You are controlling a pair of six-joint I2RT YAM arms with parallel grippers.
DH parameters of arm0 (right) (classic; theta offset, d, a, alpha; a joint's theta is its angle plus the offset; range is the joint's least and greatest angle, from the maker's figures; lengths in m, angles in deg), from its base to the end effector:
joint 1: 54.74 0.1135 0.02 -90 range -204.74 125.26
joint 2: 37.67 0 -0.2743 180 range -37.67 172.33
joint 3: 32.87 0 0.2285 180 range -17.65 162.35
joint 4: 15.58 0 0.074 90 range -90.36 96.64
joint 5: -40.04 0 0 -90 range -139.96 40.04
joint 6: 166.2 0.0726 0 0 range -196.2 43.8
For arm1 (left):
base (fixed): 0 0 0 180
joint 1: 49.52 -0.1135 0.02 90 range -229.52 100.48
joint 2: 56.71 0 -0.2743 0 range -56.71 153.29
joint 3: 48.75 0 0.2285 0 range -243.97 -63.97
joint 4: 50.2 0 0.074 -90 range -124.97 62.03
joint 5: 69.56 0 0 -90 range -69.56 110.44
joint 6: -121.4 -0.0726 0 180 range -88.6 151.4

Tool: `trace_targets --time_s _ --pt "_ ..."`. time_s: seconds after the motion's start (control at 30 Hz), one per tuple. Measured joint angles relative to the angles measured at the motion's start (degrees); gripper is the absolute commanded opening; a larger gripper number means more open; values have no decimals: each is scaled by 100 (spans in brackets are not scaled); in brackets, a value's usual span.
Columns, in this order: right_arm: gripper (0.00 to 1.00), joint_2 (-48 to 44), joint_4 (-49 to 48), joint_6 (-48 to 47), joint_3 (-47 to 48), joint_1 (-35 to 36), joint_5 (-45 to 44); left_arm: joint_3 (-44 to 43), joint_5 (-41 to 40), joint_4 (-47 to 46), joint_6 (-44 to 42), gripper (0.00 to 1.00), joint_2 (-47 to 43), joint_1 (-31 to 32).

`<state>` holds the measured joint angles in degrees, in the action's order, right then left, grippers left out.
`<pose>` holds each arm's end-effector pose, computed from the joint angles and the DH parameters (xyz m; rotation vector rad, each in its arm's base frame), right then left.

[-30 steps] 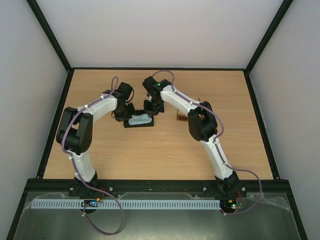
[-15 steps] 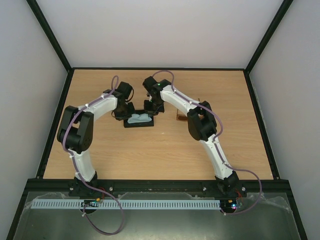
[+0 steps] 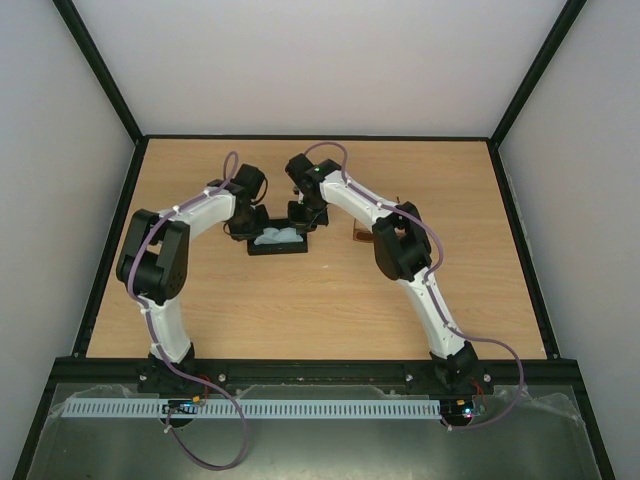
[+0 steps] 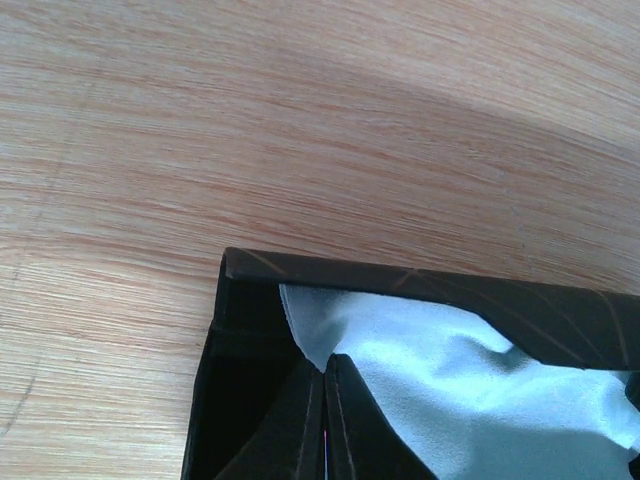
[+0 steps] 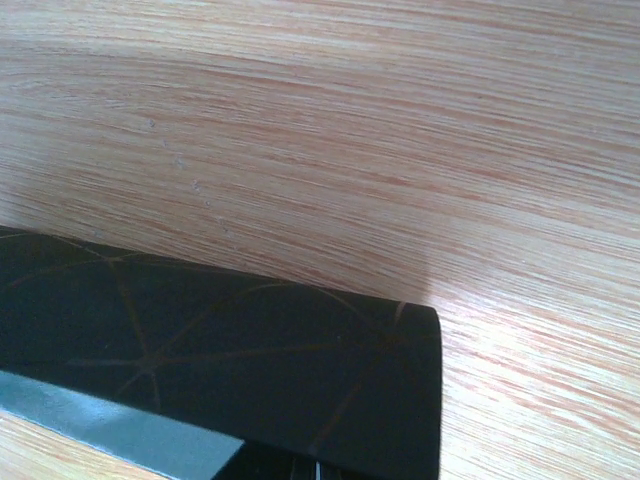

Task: Organize the sunglasses
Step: Place the glasses cleaning cloth in the sunglasses case.

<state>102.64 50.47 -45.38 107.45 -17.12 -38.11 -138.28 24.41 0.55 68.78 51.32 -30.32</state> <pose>0.4016 0.3283 0.1562 -0.2319 2.8444 0.5853 0.3510 -0.1276 0.1649 -0.4303 2.8037 -0.3327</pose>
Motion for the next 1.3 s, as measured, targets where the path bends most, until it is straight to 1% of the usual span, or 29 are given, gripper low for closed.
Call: trace_targets --time_s 1.1,1.3 --pt "1 72 61 -50 7 -11 55 238 -7 -48 -74 2 76 0" --pt "1 52 57 -72 -131 -11 66 238 -37 -46 -85 2 76 0"
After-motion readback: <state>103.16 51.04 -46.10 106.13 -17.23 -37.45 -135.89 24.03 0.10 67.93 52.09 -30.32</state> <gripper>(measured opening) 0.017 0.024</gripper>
